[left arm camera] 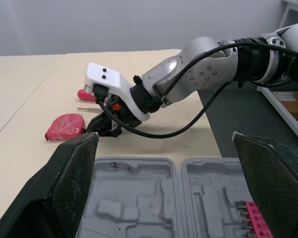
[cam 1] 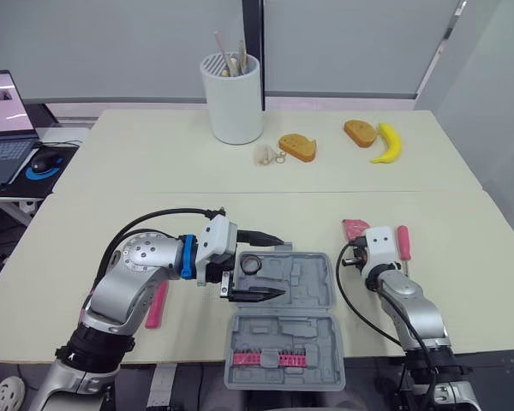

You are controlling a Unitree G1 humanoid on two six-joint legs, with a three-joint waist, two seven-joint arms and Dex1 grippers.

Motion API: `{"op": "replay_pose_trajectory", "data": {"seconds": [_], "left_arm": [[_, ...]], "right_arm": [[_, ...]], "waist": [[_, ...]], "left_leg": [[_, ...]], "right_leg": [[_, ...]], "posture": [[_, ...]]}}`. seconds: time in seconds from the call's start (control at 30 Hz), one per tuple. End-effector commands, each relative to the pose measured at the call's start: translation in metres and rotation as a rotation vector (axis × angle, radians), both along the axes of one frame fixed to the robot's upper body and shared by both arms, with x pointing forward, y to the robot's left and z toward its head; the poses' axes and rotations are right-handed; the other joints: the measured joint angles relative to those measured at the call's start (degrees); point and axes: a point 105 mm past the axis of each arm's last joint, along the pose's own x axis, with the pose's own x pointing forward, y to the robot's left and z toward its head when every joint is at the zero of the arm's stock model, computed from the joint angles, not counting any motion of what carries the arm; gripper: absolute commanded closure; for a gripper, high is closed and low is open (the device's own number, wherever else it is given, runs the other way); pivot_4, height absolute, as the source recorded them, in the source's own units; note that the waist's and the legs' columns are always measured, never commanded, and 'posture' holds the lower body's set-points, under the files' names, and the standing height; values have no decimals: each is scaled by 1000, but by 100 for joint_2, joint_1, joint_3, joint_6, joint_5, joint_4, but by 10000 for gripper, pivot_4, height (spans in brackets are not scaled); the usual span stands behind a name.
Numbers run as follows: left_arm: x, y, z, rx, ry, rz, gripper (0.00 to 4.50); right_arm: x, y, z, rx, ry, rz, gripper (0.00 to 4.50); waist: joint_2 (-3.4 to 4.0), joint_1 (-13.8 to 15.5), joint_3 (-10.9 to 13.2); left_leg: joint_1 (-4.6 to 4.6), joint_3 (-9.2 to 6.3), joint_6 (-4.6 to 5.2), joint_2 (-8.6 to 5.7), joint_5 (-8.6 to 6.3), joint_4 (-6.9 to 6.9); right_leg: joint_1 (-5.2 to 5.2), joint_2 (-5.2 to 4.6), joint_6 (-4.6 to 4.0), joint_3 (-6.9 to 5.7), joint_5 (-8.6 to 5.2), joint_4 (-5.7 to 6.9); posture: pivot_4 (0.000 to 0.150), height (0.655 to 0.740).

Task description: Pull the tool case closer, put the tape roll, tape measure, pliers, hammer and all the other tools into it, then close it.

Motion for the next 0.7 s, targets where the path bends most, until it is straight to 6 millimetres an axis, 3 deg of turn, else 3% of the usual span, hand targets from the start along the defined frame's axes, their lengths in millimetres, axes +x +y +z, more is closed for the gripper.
{"op": "replay_pose_trajectory", "data": {"seconds": [0.03, 0.2, 0.7], "left_arm": [[-4, -2, 4, 14, -52, -28, 0], [-10, 3, -5, 62, -68, -45, 0], [-43, 9, -18, 121, -29, -153, 0]], "right_arm": [[-7, -8, 10, 14, -21, 7, 44725], [-33, -14, 11, 16, 16, 79, 44725], [-131, 1, 3, 66, 221, 215, 44725]], "waist": [[0, 2, 0], [3, 3, 1], [16, 14, -2]], "left_leg": [[-1, -1, 0, 0, 0, -1], [-4, 0, 0, -1, -1, -2], [0, -13, 1, 3, -1, -1]], "right_leg": [[0, 0, 0, -1, 0, -1], [1, -1, 0, 1, 0, -8], [5, -2, 1, -2, -1, -8]], "posture": [[1500, 7400], [1500, 7400], [1500, 7400]]}}
